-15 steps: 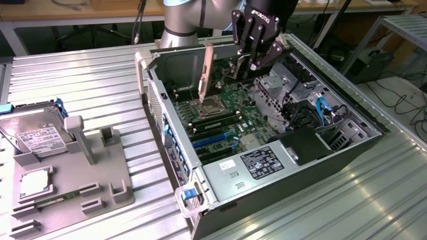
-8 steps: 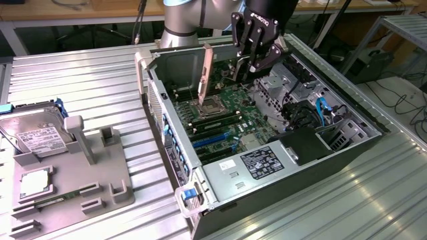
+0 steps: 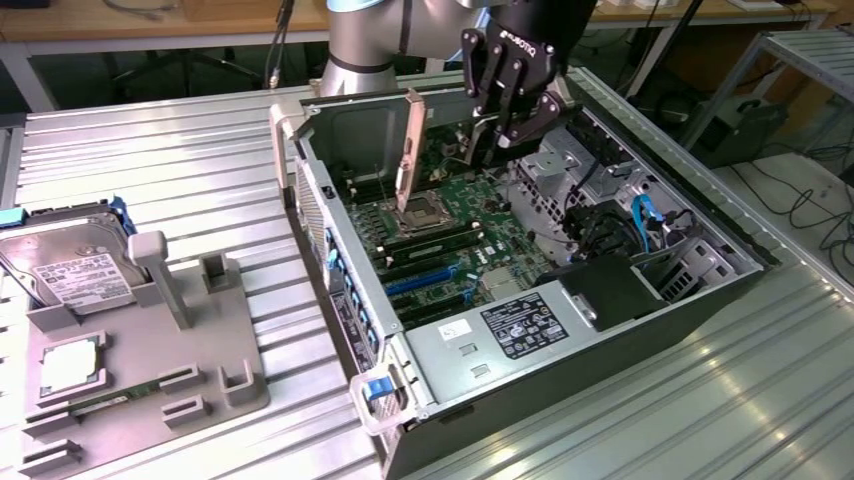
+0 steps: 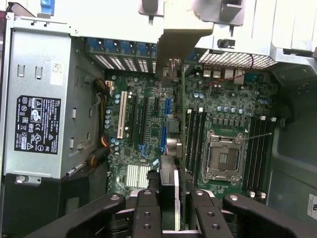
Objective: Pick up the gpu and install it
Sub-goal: 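Insert the gpu into the slot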
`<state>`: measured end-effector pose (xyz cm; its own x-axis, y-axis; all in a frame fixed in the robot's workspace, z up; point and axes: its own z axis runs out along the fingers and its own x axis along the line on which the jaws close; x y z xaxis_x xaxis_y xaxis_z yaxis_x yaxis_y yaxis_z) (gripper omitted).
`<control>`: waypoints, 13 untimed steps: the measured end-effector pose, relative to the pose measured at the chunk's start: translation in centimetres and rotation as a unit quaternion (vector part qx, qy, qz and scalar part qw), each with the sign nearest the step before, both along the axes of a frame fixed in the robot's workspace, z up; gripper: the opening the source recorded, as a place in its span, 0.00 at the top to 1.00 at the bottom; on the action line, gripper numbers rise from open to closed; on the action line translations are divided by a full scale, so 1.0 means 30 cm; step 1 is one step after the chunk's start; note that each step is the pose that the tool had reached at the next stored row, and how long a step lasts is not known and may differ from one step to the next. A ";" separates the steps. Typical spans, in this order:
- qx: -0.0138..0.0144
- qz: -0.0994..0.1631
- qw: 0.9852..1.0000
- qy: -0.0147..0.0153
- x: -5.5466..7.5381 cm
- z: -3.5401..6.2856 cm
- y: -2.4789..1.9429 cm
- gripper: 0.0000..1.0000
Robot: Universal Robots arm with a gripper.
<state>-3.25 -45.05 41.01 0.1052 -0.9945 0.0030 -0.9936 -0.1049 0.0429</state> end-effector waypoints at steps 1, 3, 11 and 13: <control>0.000 0.000 1.000 0.000 0.000 -0.001 0.000 0.72; 0.000 0.000 1.000 0.000 0.000 -0.003 0.000 0.72; 0.000 0.000 1.000 0.000 0.000 -0.022 0.000 0.72; 0.000 0.000 1.000 0.000 0.000 -0.025 0.000 0.72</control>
